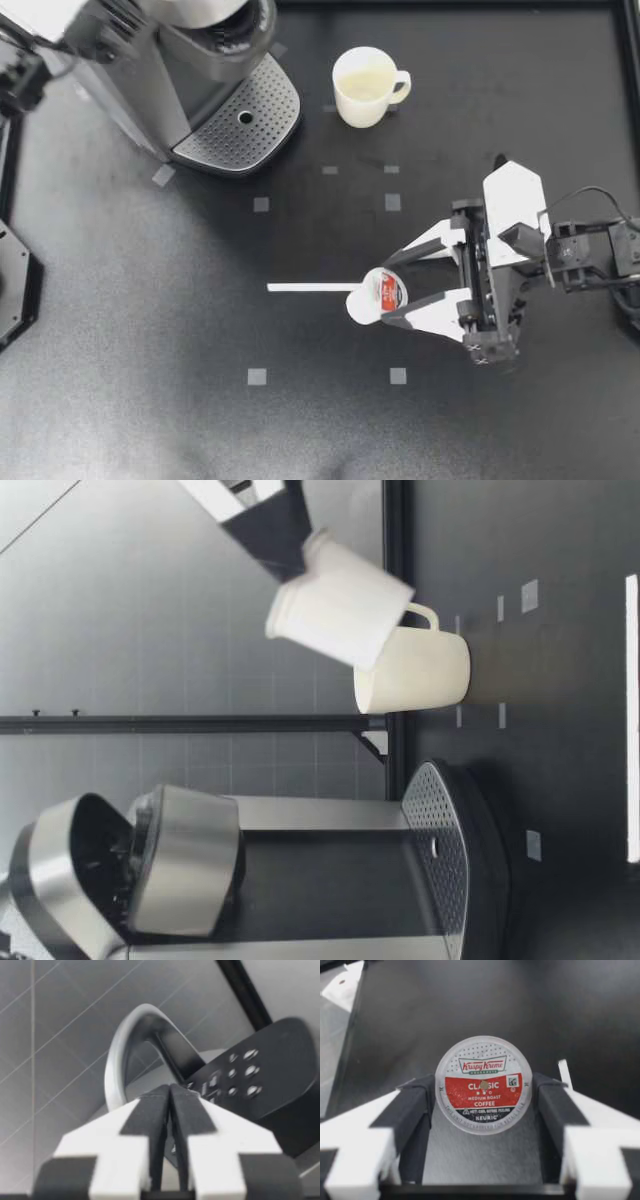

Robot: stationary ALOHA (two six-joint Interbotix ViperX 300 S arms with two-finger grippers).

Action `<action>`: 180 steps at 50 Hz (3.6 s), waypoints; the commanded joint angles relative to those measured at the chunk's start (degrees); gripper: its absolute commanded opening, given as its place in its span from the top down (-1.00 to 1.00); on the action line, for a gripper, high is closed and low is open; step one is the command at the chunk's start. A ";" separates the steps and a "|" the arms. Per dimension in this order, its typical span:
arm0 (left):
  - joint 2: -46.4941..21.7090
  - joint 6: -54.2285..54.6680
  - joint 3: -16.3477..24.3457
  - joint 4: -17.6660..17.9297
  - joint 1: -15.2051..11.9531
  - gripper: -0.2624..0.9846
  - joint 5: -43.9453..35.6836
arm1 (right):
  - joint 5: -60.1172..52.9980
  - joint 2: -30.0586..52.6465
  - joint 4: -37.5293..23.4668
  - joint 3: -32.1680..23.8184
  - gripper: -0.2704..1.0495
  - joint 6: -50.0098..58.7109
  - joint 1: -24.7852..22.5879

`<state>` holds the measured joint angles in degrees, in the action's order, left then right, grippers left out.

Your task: Place the coffee capsule inside the capsule container, then place the cup onto the center of the cup tray.

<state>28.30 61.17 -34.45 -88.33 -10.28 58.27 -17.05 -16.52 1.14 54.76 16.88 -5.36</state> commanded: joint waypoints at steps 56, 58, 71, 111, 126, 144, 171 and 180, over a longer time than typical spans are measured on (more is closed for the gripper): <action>14.15 11.07 -3.08 -0.44 -6.33 0.36 -22.94 | -1.76 -2.64 0.00 -18.28 -0.15 -29.00 19.78; 14.24 11.07 -3.16 -0.44 -6.33 0.36 -22.94 | -0.53 -2.20 0.00 -19.42 -0.15 -29.88 20.57; 14.15 10.99 -3.25 -0.44 -6.33 0.36 -22.85 | 4.66 1.85 -0.09 -26.02 -0.15 -31.29 24.61; 13.97 10.63 -3.16 -0.70 -6.33 0.36 -22.24 | 4.92 12.39 -0.18 -33.57 -0.15 -31.20 25.14; 13.80 10.63 -3.34 -0.88 -6.42 0.36 -22.15 | 5.01 13.89 -0.18 -34.37 -0.15 -31.20 25.05; 13.71 10.63 -3.34 -1.05 -6.33 0.36 -22.24 | 5.54 15.73 -0.18 -35.60 -0.15 -31.20 25.14; 13.71 10.63 -3.69 -1.32 -6.33 0.36 -22.24 | 5.54 17.67 -1.32 -37.62 -0.60 -31.03 25.14; 13.71 10.63 -3.78 -1.32 -6.33 0.36 -22.24 | 5.01 17.05 -1.41 -37.62 -0.62 -30.76 25.05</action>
<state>41.84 71.81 -38.85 -89.30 -16.52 36.04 -11.34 2.11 -0.18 18.72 -13.97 19.51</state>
